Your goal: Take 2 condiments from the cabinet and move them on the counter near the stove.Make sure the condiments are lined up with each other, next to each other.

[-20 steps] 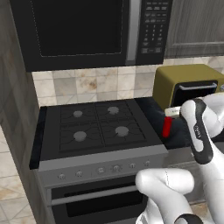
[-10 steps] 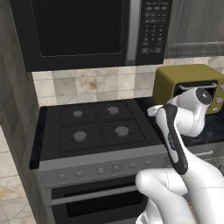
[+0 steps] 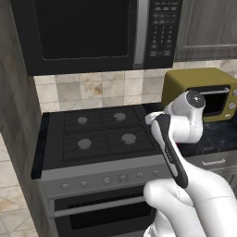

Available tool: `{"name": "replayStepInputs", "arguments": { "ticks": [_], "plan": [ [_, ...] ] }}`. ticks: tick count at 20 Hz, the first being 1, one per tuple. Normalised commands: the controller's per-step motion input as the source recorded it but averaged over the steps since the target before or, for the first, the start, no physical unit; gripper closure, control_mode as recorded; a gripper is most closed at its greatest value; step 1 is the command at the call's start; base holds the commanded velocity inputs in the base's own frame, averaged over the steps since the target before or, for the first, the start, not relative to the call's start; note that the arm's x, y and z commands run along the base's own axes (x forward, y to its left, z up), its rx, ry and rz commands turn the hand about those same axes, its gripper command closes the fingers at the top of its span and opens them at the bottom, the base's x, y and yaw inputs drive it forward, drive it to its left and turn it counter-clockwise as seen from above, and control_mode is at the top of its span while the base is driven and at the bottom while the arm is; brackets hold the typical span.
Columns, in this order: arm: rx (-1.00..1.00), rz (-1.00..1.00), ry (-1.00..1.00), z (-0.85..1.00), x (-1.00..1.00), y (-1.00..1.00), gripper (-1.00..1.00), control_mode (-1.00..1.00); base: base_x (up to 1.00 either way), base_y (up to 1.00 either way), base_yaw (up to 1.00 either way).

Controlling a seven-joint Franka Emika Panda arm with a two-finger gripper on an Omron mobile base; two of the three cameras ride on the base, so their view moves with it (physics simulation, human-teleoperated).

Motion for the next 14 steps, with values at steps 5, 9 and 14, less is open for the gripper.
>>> {"name": "replayStepInputs", "arguments": {
  "ticks": [5, 9, 14],
  "plan": [
    [-0.06, -0.01, 0.0, 0.0, 0.0, 0.3, -1.0, -1.0, 0.0, 0.0, 0.0],
    [-0.05, -0.08, 0.0, 0.03, -0.03, 0.3, -1.0, -1.0, 0.0, 0.0, 0.0],
    [-0.02, -0.03, 0.02, 0.24, -0.06, 0.09, -1.0, -1.0, 0.0, 0.0, 0.0]
  ]
}}
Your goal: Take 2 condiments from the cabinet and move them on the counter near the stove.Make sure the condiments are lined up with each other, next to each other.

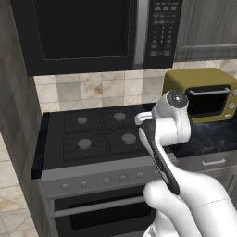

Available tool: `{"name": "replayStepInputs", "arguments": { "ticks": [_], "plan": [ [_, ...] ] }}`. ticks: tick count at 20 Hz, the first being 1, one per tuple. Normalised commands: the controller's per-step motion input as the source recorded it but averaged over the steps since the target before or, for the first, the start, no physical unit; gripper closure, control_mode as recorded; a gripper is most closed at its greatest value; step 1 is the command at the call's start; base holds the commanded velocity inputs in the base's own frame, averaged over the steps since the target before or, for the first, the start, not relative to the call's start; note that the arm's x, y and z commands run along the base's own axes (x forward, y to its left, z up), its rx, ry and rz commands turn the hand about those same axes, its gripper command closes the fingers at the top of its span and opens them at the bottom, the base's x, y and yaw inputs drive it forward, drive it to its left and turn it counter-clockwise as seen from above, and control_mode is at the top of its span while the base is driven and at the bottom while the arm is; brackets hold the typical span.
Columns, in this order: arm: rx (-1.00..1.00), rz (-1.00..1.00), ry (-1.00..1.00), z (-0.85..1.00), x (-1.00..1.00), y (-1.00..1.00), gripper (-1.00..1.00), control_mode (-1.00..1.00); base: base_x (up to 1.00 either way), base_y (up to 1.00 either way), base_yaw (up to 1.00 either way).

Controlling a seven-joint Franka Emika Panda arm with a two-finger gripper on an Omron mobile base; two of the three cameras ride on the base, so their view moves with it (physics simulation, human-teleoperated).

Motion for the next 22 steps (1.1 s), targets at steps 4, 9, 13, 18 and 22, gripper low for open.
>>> {"name": "replayStepInputs", "arguments": {
  "ticks": [4, 9, 13, 18, 22],
  "plan": [
    [0.0, 0.0, 0.02, 0.35, -0.16, 0.0, -1.0, -1.0, 0.0, 0.0, 0.0],
    [0.0, 0.0, 0.0, 0.3, -0.34, 0.0, -1.0, -1.0, 0.0, 0.0, 0.0],
    [0.0, 0.0, 0.0, 0.15, -0.44, 0.0, -1.0, -1.0, 0.0, 0.0, 0.0],
    [0.0, 0.0, 0.0, 0.07, -0.59, -0.01, -1.0, -1.0, 0.0, 0.0, 0.0],
    [0.01, 0.0, 0.0, 0.18, -0.53, -0.08, -1.0, -1.0, 0.0, 0.0, 0.0]
  ]
}}
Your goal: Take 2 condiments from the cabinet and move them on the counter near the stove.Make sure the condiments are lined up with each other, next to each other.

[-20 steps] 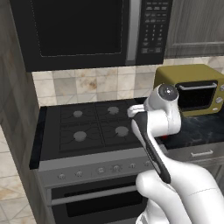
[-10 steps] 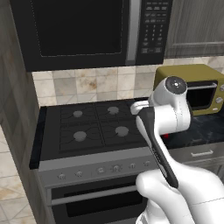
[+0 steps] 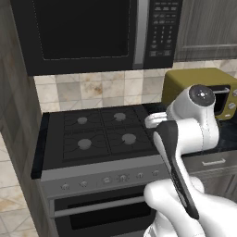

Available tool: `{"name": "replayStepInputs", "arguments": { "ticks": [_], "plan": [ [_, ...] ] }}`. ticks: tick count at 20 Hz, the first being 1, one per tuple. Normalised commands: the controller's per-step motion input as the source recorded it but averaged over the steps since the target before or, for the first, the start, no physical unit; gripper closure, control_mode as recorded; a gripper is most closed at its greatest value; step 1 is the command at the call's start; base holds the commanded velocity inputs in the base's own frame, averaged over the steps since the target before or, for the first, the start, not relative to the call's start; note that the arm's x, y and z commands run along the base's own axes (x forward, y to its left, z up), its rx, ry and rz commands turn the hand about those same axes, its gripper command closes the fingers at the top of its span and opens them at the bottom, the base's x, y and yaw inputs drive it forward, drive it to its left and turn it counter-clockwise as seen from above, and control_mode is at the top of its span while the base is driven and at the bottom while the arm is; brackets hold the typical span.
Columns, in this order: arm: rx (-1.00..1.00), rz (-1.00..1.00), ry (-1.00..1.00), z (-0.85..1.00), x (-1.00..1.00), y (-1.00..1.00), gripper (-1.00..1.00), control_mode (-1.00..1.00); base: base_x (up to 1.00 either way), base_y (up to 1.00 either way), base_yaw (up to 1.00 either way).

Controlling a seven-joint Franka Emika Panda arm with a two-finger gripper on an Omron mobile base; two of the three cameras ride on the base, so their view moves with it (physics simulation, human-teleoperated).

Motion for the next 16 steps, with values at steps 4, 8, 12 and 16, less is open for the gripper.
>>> {"name": "replayStepInputs", "arguments": {
  "ticks": [4, 8, 12, 16],
  "plan": [
    [0.05, 0.0, 0.0, 0.27, -0.4, -0.17, -1.0, -1.0, 0.0, 0.0, 0.0],
    [0.06, 0.05, 0.0, 0.22, -0.09, -0.13, -1.0, -1.0, 0.0, 0.0, 0.0],
    [0.05, 0.0, 0.0, 0.1, -0.22, -0.06, -1.0, -1.0, 0.0, 0.0, 0.0],
    [0.03, 0.0, 0.0, 0.01, -0.27, -0.12, -1.0, -1.0, 0.0, 0.0, 0.0]
  ]
}}
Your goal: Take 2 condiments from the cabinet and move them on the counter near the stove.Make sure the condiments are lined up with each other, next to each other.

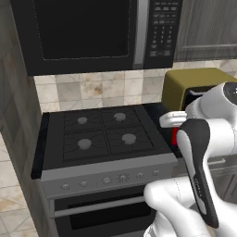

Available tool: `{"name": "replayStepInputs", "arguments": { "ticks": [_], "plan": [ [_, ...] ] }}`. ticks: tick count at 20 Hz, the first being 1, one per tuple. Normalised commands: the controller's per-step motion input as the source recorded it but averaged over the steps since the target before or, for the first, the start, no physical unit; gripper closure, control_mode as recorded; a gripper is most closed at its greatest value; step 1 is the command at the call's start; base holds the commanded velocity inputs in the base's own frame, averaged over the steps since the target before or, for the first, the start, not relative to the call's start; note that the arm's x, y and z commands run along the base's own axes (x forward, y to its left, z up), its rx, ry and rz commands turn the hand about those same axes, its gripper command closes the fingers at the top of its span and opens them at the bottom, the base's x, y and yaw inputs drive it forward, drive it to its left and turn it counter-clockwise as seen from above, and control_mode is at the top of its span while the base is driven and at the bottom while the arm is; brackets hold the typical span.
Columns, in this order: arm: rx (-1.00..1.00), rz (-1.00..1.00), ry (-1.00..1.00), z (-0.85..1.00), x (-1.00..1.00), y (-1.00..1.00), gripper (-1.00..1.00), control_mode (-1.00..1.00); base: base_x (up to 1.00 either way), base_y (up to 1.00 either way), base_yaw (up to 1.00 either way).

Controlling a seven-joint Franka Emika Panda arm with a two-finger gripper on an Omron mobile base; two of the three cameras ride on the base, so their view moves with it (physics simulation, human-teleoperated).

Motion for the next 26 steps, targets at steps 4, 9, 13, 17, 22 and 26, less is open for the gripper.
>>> {"name": "replayStepInputs", "arguments": {
  "ticks": [4, 9, 13, 17, 22, 26],
  "plan": [
    [0.0, 0.0, 0.0, 0.0, -0.22, -0.07, -1.0, -1.0, 0.0, 0.0, 0.0],
    [0.0, 0.0, 0.0, 0.0, -0.09, -0.04, -1.0, -1.0, 0.0, 0.0, 0.0],
    [0.0, 0.0, 0.0, 0.0, 0.0, 0.0, -1.0, -1.0, 0.0, 0.0, 0.0],
    [0.01, 0.0, 0.0, 0.0, -0.03, -0.02, -1.0, -1.0, 0.0, 0.0, 0.0],
    [0.0, 0.0, 0.0, 0.0, 0.0, 0.0, -1.0, 1.0, -0.55, -0.24, -0.13],
    [0.0, 0.0, 0.0, 0.0, 0.0, 0.0, -1.0, 1.0, -0.86, -0.27, -0.25]
  ]
}}
